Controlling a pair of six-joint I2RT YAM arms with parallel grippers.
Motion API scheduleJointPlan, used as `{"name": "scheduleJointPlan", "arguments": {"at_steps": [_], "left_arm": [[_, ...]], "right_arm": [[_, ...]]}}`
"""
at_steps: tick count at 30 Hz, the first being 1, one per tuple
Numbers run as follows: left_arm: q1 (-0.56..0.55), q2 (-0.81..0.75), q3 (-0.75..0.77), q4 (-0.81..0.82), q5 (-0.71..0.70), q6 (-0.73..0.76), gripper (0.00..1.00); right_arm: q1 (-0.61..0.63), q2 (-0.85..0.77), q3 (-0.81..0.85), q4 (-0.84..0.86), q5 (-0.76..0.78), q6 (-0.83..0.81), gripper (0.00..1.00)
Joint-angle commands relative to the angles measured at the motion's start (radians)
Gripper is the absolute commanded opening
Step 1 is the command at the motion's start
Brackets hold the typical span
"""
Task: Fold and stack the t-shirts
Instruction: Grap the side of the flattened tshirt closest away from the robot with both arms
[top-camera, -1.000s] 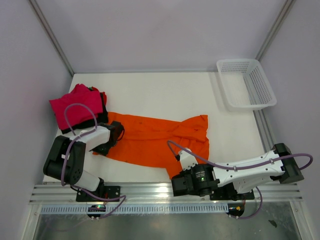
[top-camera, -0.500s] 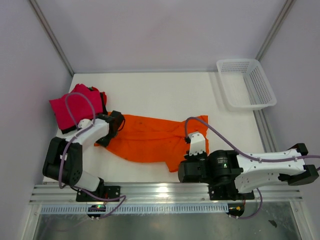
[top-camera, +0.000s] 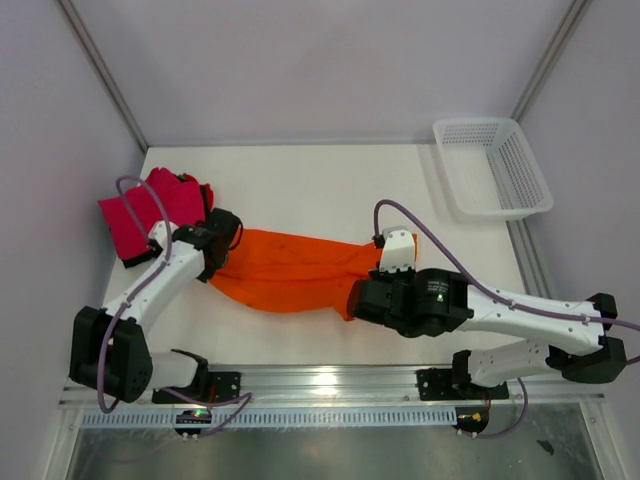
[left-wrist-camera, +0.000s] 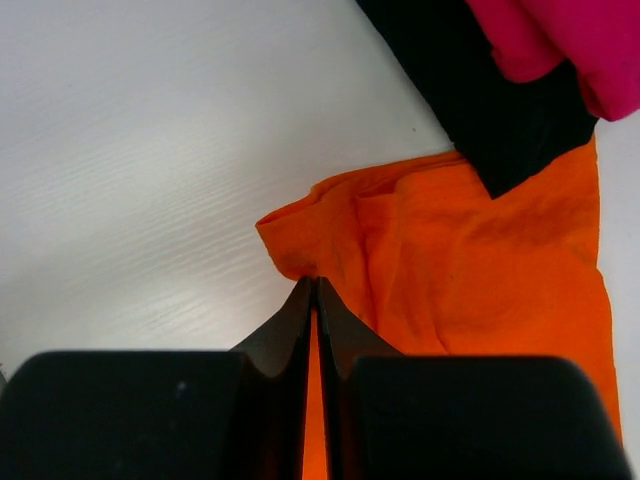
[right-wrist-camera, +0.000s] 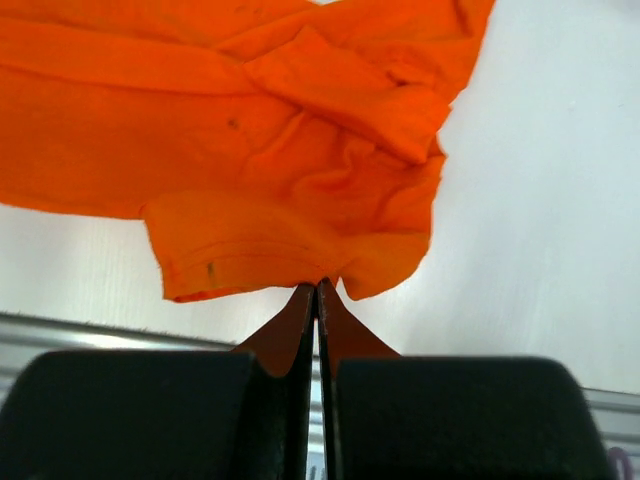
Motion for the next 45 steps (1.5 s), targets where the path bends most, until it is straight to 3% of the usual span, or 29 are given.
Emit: {"name": "scheduleJointPlan", "arguments": {"at_steps": [1, 9, 18, 28, 40, 45], "left_arm": [[-0.002, 0.078, 0.074, 0.075, -0.022, 0.107, 0.06], [-0.002, 0.309, 0.284, 0.090, 0.028, 0.200, 0.03], [0.004, 0.487, 0.510, 0.096, 0.021, 0.298, 0.03], [0.065, 0.710, 0.796, -0.017, 0.047, 0.354, 0.01], [0.119, 0.733, 0.818, 0.017, 0.076, 0.375, 0.01], [0.131, 0.754, 0.815, 0.110, 0.140, 0.455, 0.01]], "right_arm": [[-0.073, -0.023, 0.039, -0.119, 0.109, -0.138, 0.03], [-0.276, -0.012, 0.039, 0.035, 0.140, -0.356, 0.03], [-0.363, 0.002, 0.013, 0.126, 0.146, -0.494, 0.03], [-0.633, 0.046, -0.050, 0.431, -0.038, -0.776, 0.03], [-0.707, 0.176, 0.029, 0.511, -0.106, -0.898, 0.03], [-0.715, 0.230, 0.044, 0.525, -0.113, -0.921, 0.03]]}}
